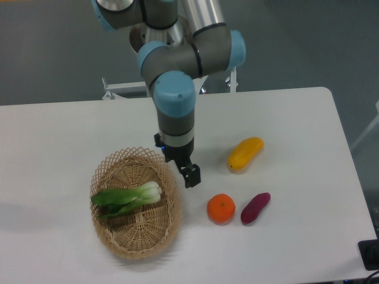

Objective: Pick up the green vegetable from the basket
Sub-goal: 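Swing the gripper over the wicker basket and lower onto the bok choy, then close the gripper on the green bok choy leaves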

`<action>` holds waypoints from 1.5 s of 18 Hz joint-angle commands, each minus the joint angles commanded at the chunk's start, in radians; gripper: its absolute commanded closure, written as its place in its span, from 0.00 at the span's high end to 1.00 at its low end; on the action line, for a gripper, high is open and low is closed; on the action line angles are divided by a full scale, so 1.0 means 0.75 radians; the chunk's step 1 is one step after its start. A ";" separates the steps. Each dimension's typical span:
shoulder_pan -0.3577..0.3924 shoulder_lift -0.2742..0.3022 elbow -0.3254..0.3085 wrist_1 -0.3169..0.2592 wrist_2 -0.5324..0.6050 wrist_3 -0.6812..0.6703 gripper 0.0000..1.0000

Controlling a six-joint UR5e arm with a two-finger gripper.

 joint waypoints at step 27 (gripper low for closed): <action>-0.131 -0.188 0.012 0.196 -0.051 -0.184 0.73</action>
